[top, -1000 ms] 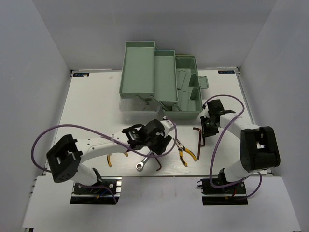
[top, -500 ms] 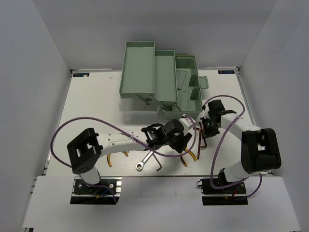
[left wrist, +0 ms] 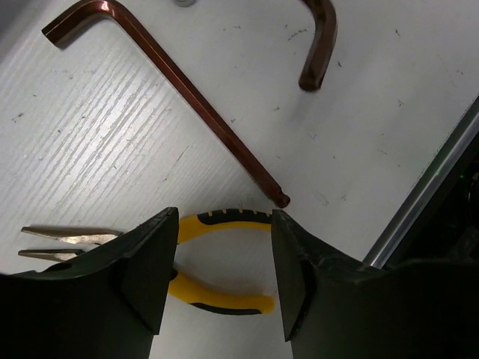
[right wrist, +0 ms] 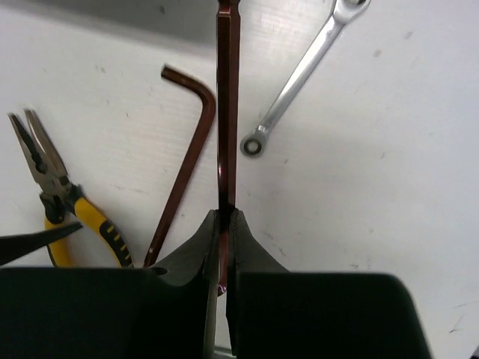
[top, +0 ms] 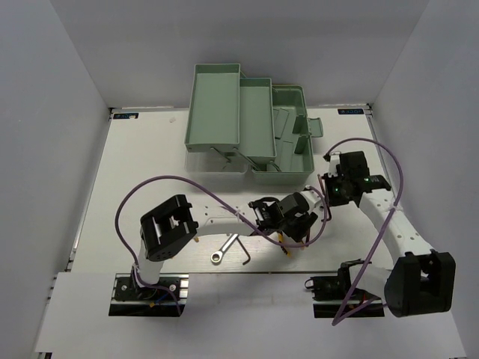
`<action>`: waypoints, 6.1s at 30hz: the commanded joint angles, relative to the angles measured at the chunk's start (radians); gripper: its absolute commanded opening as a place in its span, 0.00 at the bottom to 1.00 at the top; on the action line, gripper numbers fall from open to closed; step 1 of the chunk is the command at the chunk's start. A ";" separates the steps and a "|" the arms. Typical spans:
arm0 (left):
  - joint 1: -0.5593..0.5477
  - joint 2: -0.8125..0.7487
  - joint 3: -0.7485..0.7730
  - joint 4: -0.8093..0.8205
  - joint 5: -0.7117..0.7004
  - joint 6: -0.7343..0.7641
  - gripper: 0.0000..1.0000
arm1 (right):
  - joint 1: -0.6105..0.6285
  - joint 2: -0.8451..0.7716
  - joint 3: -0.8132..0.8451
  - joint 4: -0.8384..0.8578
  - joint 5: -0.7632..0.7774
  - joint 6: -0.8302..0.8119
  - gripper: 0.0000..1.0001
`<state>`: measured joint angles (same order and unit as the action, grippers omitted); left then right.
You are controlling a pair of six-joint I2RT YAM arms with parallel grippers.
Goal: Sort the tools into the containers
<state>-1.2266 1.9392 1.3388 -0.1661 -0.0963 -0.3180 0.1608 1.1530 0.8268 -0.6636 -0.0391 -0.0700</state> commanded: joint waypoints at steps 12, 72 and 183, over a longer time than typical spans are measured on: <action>-0.004 -0.009 -0.018 0.103 -0.028 -0.089 0.62 | -0.033 0.276 0.429 0.146 -0.212 0.022 0.00; -0.083 0.446 0.589 -0.559 -0.364 -0.210 0.35 | -0.371 -0.091 0.072 0.302 -0.226 0.380 0.57; 0.147 0.101 0.680 -0.386 0.104 0.045 0.00 | -0.569 -0.266 -0.146 0.292 -0.522 0.306 0.29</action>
<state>-1.0977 2.1078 1.9667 -0.5625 -0.0460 -0.3054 -0.4000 0.8963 0.6895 -0.3893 -0.5346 0.2512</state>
